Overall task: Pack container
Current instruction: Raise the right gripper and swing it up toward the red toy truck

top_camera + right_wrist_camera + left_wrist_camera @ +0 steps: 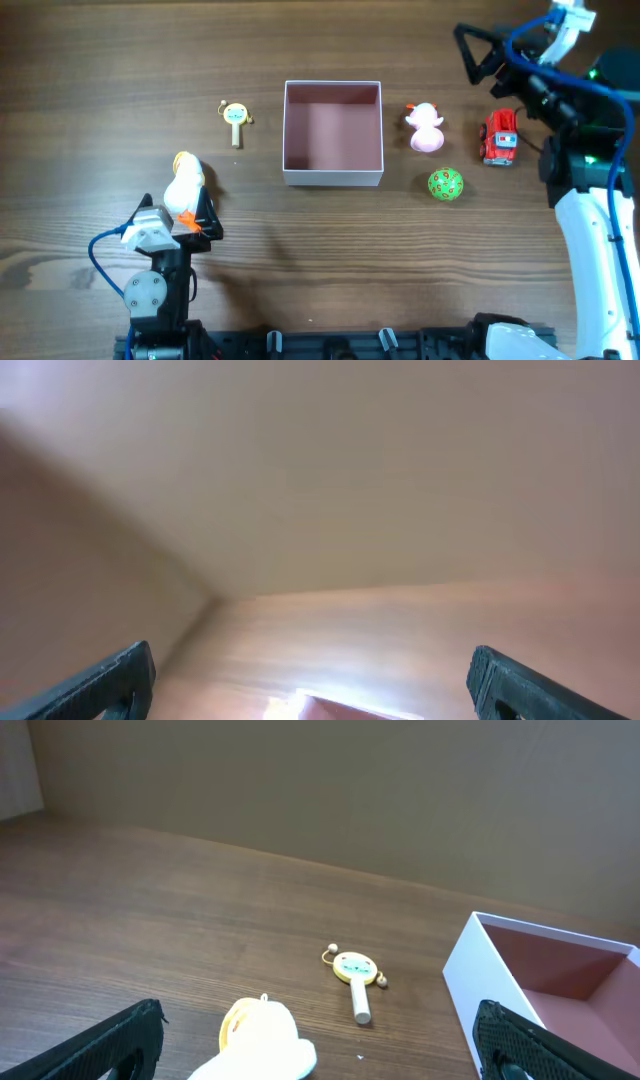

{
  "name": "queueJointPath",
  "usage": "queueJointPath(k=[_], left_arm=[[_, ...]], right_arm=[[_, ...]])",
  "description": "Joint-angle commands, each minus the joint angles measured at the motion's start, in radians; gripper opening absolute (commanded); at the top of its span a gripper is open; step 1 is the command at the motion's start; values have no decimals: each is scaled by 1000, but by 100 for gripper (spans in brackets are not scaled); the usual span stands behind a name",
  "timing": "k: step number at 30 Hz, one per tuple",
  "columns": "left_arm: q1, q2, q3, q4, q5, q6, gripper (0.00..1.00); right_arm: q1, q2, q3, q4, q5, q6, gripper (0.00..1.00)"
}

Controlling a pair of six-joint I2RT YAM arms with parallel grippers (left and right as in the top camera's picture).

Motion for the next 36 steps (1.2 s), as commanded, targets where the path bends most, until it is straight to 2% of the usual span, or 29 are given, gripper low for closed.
queueJointPath(k=[1,8,14,17,19,22,25,32,36], left_arm=[[-8,-6,-6,3,-13,20,100],[-8,-6,-6,3,-13,20,100],[-8,-6,-6,3,-13,20,100],[-8,-6,-6,3,-13,20,100],[-8,-6,-6,3,-13,20,100],[-8,-6,-6,3,-13,20,100],[-8,-6,-6,3,-13,20,100],[-8,-6,-6,3,-13,20,100],[-8,-6,-6,3,-13,20,100]], right_arm=[[-47,2,5,-159,301,4,100],[-61,6,-1,-415,568,10,100],[-61,6,0,-467,457,-19,100],[-61,6,15,-507,460,-58,100],[-61,6,45,-563,491,-99,100],[-61,6,139,-721,644,-146,100],[-61,6,225,-823,717,-150,100],[-56,6,358,-902,696,-146,100],[-31,7,417,-944,748,-203,100]])
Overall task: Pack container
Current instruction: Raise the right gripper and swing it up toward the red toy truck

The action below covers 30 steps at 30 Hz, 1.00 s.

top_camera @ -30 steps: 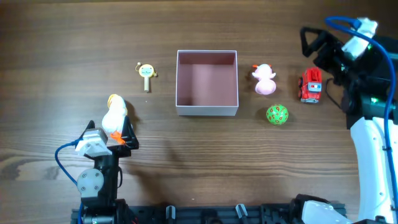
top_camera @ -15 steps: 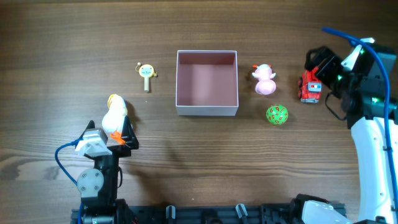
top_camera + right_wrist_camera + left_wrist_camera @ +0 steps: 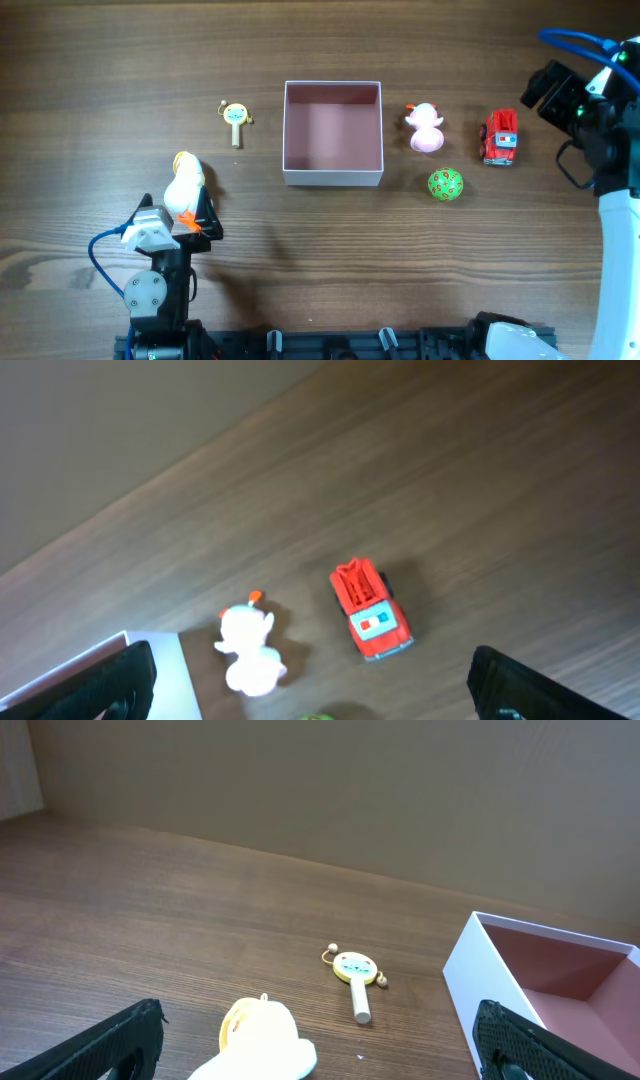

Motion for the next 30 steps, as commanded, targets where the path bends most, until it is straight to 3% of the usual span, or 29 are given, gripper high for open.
queueJointPath(k=[1,9,19,26,30], left_arm=[[-8,-6,-6,3,-13,20,100],[-8,-6,-6,3,-13,20,100],[-8,-6,-6,3,-13,20,100],[-8,-6,-6,3,-13,20,100],[-8,-6,-6,3,-13,20,100]], right_arm=[[27,5,68,-31,106,-58,100],[28,80,157,-161,129,-92,100],[11,392,484,-499,129,-180,100],[11,511,485,-479,129,-212,100],[11,586,485,-437,35,-375,100]])
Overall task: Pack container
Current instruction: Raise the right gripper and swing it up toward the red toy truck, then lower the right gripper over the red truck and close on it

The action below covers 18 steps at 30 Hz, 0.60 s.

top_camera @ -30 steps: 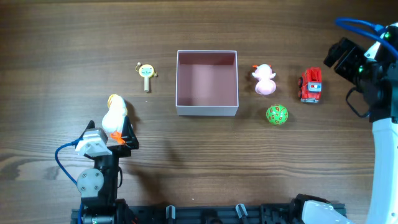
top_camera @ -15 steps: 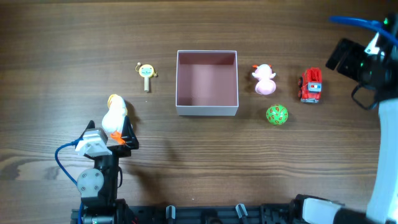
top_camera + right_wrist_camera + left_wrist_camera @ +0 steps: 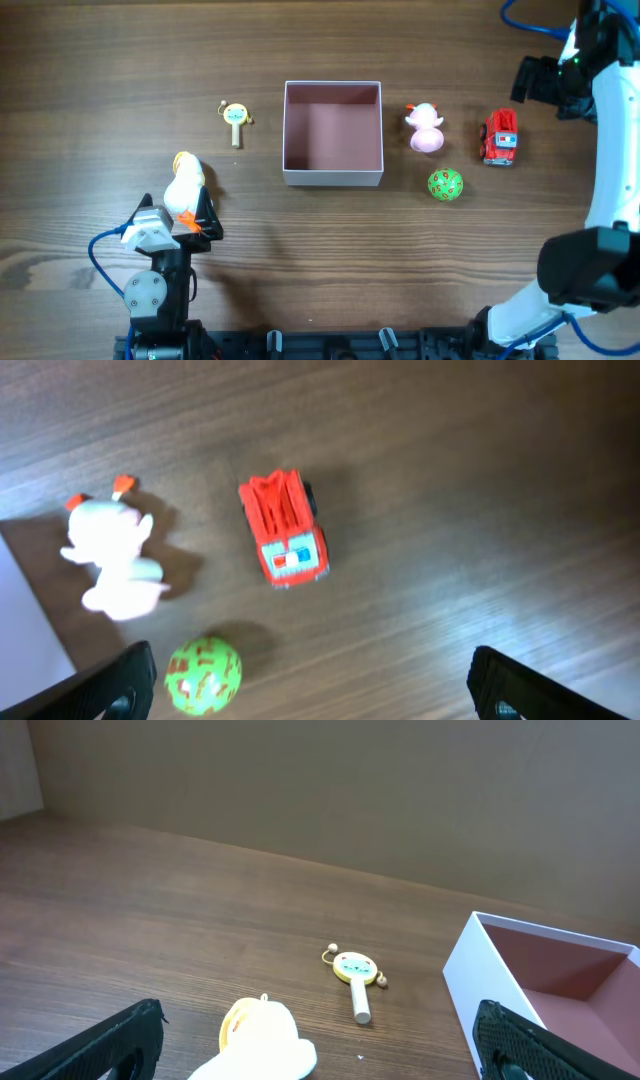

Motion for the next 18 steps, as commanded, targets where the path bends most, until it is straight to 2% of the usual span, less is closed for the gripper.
queueJointPath(k=[1,9,18], left_arm=[[-8,-6,-6,3,-13,20,100],[-8,-6,-6,3,-13,20,100],[-8,-6,-6,3,-13,20,100]], right_arm=[[-3,71,21,11,-105,-188,100],[-5,231,21,16,-111,-296,100],[-19,332,19,27,-111,-290,100]])
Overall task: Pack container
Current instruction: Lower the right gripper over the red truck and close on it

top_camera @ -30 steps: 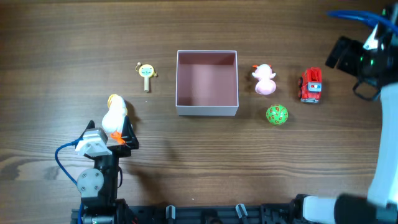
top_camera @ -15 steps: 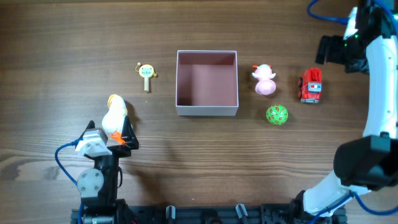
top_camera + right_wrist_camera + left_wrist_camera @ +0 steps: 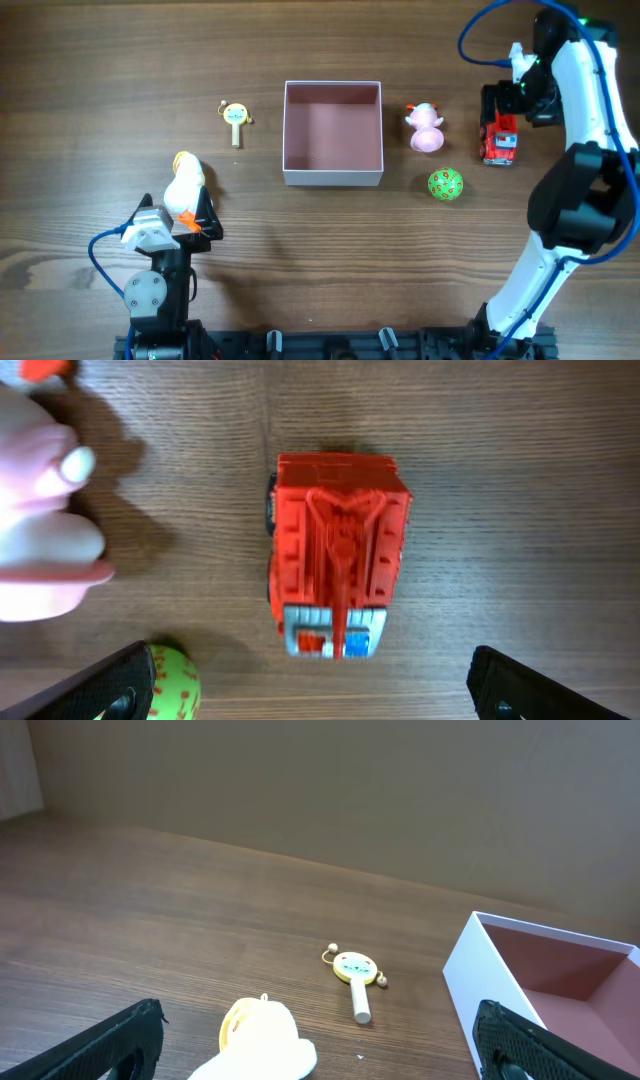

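Note:
The white box with a pink inside (image 3: 333, 135) stands mid-table. A red fire truck (image 3: 338, 550) lies right of it, and my right gripper (image 3: 315, 690) hangs open close above the truck, fingers spread to either side. A pink duck toy (image 3: 425, 128) and a green ball (image 3: 445, 184) lie between truck and box. At the front left my left gripper (image 3: 320, 1055) is open low over the table, with a white and yellow duck (image 3: 265, 1040) lying between its fingers. A yellow rattle (image 3: 353, 975) lies left of the box.
The right arm (image 3: 590, 110) reaches in from the right edge over the table. In the right wrist view the pink duck toy (image 3: 45, 540) and green ball (image 3: 175, 680) sit just left of the truck. The box's white wall (image 3: 480, 990) rises right of the left gripper.
My right gripper has come down and over the fire truck, which now fills the middle of its wrist view. It stays open. The left arm and all toys are where they were.
My right gripper first pointed up at the wall from the far right. Then it was tilted toward the table with truck and pink duck far below. Then it looked straight down on them, and now hangs close over the truck. The left arm never moved.

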{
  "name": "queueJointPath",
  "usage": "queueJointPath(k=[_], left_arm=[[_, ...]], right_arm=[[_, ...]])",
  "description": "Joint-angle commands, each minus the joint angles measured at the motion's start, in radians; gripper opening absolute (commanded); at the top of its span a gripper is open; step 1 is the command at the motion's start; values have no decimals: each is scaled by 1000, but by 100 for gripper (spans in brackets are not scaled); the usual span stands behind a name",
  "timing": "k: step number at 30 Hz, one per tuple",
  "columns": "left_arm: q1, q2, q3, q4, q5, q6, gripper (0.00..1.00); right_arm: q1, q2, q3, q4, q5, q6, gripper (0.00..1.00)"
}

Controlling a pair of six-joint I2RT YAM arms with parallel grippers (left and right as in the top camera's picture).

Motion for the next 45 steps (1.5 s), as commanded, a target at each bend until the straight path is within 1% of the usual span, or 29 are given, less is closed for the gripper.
queueJointPath(k=[1,4,8,10,16,21,26,35,38,45], left_arm=[[-8,-6,-6,3,-13,20,100],[-8,-6,-6,3,-13,20,100],[-8,-6,-6,3,-13,20,100],[-8,-6,-6,3,-13,20,100],[-8,-6,-6,3,-13,20,100],[-8,-6,-6,3,-13,20,100],[-8,-6,-6,3,-13,20,100],[-8,-6,-6,3,-13,20,100],[-8,-6,-6,3,-13,20,100],[-8,-6,-6,3,-13,20,100]], right_arm=[[-18,13,16,10,-17,-19,100],[-21,13,16,10,-37,-23,100],[-21,13,-2,42,-119,-104,100],[-20,19,-14,70,-113,-106,100],[-20,27,-15,82,-108,-106,100],[-20,42,-15,100,-41,-92,100],[-18,69,-16,58,-53,-73,100],[-19,81,-85,96,-57,-103,100],[-20,81,-117,112,-56,-134,99],[-20,81,-171,151,-57,-125,100]])
